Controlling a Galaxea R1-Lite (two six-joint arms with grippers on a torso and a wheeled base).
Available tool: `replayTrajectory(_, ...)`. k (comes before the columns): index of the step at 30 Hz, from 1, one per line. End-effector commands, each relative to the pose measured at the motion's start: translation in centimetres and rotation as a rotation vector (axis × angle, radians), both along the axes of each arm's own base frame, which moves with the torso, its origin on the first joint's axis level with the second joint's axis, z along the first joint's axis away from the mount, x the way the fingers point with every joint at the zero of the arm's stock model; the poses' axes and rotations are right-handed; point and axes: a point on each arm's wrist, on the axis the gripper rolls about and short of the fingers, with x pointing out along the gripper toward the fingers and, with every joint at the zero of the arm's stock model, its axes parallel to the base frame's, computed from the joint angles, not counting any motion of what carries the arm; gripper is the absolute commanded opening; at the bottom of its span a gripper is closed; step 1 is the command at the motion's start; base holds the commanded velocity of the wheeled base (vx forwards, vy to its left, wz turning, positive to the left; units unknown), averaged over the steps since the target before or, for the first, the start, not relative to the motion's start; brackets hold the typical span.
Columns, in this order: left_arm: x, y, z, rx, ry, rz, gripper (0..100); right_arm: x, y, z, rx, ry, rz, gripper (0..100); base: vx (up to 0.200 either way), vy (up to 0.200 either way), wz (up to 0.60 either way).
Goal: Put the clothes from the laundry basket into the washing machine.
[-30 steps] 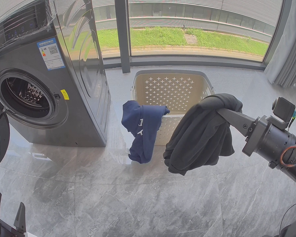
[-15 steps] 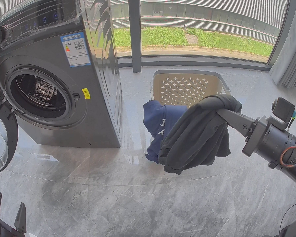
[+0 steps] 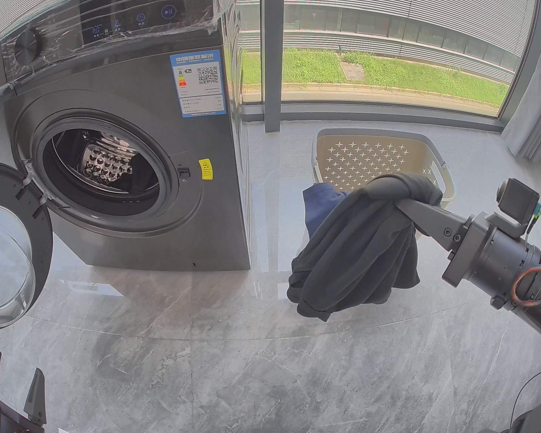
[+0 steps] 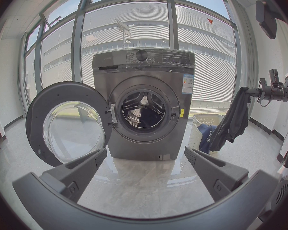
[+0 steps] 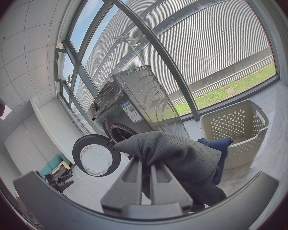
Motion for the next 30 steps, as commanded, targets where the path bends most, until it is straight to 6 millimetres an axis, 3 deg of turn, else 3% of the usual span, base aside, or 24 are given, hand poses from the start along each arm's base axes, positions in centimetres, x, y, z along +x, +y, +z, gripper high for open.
replayTrajectory(1,-0.4,0.0,0.8,0.009,-0.064,0.004,100,0.0,0.0,0.0,0.0,0.001,0.002,0,0.0,0.0,0.0)
replayTrajectory(4,-0.9,0.0,2.2,0.006,-0.112,-0.007,100,0.0,0.0,-0.1,-0.002,0.001,0.009,0,0.0,0.0,0.0)
replayTrajectory(19,-0.3,0.0,0.7,0.015,-0.064,-0.003,100,0.0,0.1,-0.3,-0.009,0.007,0.014,0,0.0,0.0,0.0)
replayTrajectory(25,-0.3,0.0,0.6,0.034,-0.063,0.0,100,-0.1,0.0,-0.3,-0.009,0.007,0.014,0,0.0,0.2,0.0)
replayTrajectory(30,-0.1,0.0,0.0,0.057,-0.048,0.0,100,-0.1,0.0,-0.2,-0.007,0.005,0.014,0,0.0,0.0,0.0)
